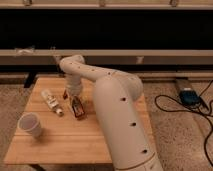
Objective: Place the eraser on the white sponge
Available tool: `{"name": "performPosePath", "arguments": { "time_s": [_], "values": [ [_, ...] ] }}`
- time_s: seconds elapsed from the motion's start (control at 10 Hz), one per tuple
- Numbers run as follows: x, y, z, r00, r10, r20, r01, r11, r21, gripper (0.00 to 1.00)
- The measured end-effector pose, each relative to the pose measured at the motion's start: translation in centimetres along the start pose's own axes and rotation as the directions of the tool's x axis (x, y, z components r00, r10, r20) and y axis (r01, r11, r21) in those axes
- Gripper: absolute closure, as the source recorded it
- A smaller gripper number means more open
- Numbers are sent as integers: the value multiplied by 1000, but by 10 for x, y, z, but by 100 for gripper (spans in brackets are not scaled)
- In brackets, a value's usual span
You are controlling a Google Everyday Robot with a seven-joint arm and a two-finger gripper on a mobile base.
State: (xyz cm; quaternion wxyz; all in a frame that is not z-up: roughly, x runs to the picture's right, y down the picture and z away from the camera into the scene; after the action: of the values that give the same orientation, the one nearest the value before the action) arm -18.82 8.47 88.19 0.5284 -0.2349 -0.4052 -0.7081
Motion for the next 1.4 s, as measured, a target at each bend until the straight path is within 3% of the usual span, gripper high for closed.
{"name": "performPosePath", "arguments": {
  "time_s": [0.7, 1.2, 1.4],
  "values": [
    [14, -8, -4, 999, -5, -41, 6, 1000, 16, 23],
    [13, -5, -5, 998, -2, -65, 2, 1000, 5, 20],
    [9, -2, -15, 996, 5, -88, -6, 1000, -2, 20]
  ]
}}
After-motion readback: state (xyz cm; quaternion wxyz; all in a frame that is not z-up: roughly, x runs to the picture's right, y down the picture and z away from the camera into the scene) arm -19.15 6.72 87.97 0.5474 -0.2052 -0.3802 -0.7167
